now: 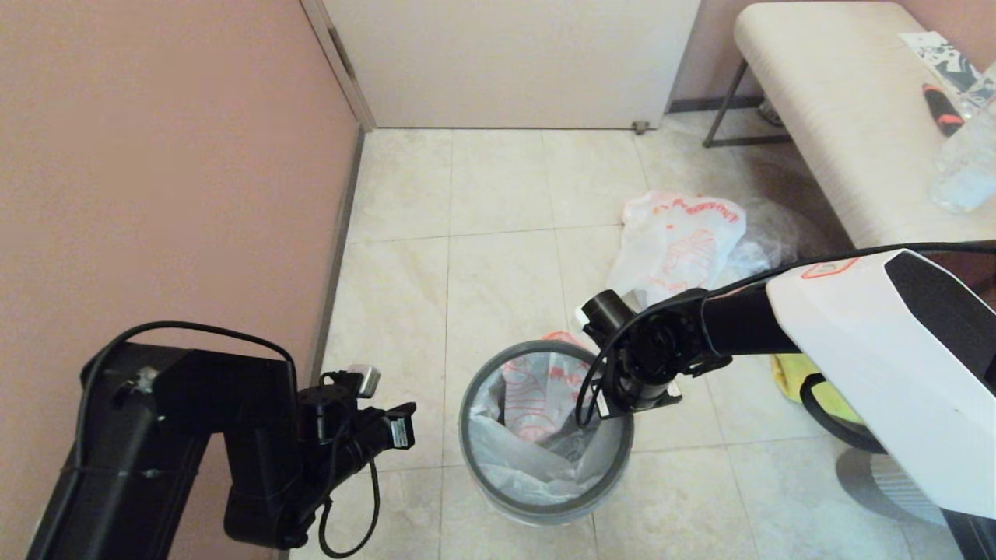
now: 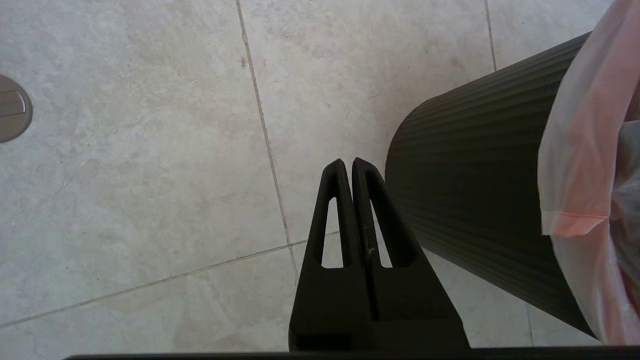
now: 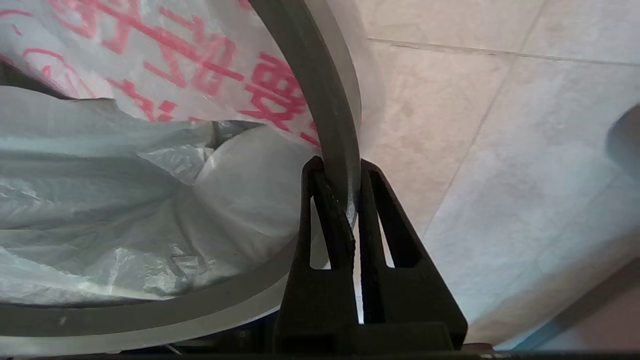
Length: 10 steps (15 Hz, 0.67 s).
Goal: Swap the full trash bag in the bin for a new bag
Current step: Place the trash can ring on the trash can
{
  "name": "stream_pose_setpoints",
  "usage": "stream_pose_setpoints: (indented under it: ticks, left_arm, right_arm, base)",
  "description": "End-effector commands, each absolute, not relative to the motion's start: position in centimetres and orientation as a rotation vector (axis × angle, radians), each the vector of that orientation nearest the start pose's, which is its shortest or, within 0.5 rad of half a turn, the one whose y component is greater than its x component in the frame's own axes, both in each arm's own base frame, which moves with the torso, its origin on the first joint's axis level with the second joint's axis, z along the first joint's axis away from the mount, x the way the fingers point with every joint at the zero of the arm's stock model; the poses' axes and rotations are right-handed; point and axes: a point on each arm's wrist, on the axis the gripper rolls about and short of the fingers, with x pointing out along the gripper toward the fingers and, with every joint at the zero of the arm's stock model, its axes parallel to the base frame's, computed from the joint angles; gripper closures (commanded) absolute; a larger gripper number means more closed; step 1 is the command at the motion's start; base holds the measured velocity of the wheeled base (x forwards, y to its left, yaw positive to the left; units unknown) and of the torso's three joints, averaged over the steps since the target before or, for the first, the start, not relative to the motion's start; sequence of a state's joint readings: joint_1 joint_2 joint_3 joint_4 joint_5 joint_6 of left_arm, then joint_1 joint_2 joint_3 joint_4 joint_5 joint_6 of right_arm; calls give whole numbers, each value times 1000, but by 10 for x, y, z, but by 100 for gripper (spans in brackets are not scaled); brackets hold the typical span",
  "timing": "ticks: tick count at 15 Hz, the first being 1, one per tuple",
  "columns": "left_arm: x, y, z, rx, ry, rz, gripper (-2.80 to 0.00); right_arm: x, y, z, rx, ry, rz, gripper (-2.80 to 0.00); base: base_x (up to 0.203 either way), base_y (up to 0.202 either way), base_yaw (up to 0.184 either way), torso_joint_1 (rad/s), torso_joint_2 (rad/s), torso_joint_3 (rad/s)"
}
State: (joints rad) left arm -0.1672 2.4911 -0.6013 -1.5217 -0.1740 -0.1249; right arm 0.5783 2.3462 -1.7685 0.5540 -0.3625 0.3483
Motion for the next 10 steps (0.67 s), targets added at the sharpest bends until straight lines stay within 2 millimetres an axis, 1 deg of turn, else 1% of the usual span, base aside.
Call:
stream_pose_setpoints:
  ticks: [1,7,9,10]
  left_arm:
    - [346,-62,-44,-125,384,-315,0]
    - [346,-62,-44,-125,384,-315,0]
    - [346,-62,-44,-125,384,-315,0]
    - [346,-62,-44,-125,384,-315,0]
  right_arm:
    - [373,233,93,-201,1013,1,0]
    - [380,240,74,-202,1011,5,0]
    - [382,241,73,-196,999,9,0]
    - [380,243,76,-194,991,17,0]
  base:
    - [0,0,0,0,0,0]
    - [0,0,0,0,0,0]
    - [0,0,0,0,0,0]
    - [0,0,0,0,0,0]
